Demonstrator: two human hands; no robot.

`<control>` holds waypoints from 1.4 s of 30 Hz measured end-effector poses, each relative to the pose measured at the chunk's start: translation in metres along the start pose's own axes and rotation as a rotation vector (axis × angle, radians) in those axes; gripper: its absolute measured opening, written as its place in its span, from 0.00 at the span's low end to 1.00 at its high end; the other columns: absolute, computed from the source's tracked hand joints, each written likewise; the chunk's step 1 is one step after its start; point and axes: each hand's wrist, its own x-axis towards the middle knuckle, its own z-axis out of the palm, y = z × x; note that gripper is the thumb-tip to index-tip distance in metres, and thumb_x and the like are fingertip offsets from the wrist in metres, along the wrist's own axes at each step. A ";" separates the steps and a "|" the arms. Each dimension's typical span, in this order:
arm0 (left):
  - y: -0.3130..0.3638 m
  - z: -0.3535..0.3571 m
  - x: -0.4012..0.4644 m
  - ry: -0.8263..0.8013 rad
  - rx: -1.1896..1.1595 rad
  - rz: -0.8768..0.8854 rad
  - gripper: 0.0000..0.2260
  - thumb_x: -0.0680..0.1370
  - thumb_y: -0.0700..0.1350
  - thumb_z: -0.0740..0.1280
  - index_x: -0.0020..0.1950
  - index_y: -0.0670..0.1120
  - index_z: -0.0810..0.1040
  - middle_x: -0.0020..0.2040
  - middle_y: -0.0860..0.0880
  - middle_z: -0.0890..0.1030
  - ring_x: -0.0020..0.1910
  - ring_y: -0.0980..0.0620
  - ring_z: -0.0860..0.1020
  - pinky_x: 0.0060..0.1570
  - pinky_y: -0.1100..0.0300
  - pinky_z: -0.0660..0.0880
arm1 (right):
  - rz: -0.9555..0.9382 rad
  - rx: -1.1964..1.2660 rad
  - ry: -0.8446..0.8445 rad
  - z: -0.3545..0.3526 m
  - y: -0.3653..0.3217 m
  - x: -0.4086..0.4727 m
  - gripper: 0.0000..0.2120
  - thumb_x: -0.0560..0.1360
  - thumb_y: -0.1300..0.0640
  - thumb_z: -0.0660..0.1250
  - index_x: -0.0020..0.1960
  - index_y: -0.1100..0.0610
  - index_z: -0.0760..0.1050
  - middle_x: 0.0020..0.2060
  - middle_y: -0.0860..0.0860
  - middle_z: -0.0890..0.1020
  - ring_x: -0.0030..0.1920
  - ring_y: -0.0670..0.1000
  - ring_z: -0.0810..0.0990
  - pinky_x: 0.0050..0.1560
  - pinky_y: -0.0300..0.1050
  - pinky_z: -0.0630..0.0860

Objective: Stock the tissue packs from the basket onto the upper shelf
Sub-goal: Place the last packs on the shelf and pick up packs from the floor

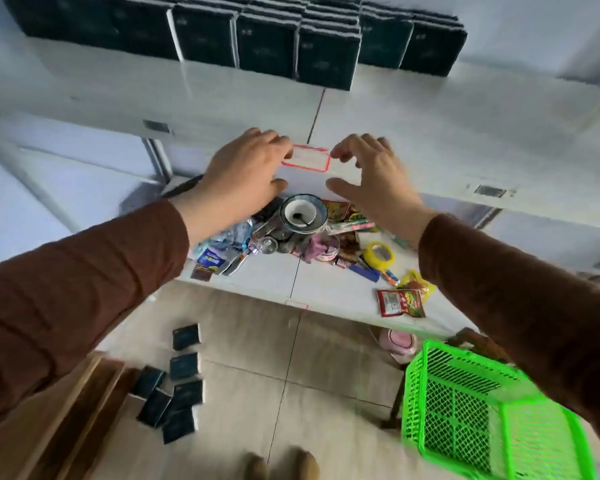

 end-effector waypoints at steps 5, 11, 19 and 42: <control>-0.032 0.030 -0.113 -0.116 0.001 -0.158 0.15 0.72 0.46 0.73 0.55 0.44 0.75 0.52 0.45 0.78 0.54 0.42 0.75 0.50 0.49 0.72 | -0.013 0.076 -0.199 0.088 -0.047 -0.047 0.19 0.70 0.49 0.72 0.58 0.53 0.74 0.54 0.53 0.78 0.57 0.57 0.72 0.53 0.51 0.70; -0.070 0.086 -0.254 -0.357 -0.045 -0.471 0.16 0.75 0.48 0.69 0.61 0.48 0.73 0.56 0.48 0.77 0.57 0.46 0.75 0.48 0.49 0.75 | -0.016 0.149 -0.515 0.210 -0.100 -0.112 0.21 0.71 0.48 0.71 0.61 0.52 0.72 0.56 0.51 0.76 0.56 0.53 0.74 0.56 0.50 0.72; -0.143 0.170 -0.440 -0.543 -0.123 -0.646 0.14 0.76 0.49 0.70 0.59 0.47 0.75 0.55 0.48 0.80 0.54 0.48 0.77 0.49 0.50 0.79 | 0.087 0.188 -0.788 0.380 -0.183 -0.209 0.20 0.73 0.49 0.69 0.63 0.52 0.71 0.58 0.50 0.76 0.59 0.52 0.73 0.58 0.49 0.72; -0.299 0.651 -0.756 -0.874 -0.219 -1.004 0.29 0.73 0.57 0.73 0.65 0.43 0.69 0.62 0.42 0.76 0.59 0.45 0.76 0.56 0.54 0.77 | 0.307 -0.071 -1.102 0.927 -0.155 -0.364 0.27 0.73 0.55 0.70 0.68 0.59 0.65 0.62 0.57 0.69 0.59 0.60 0.73 0.55 0.53 0.74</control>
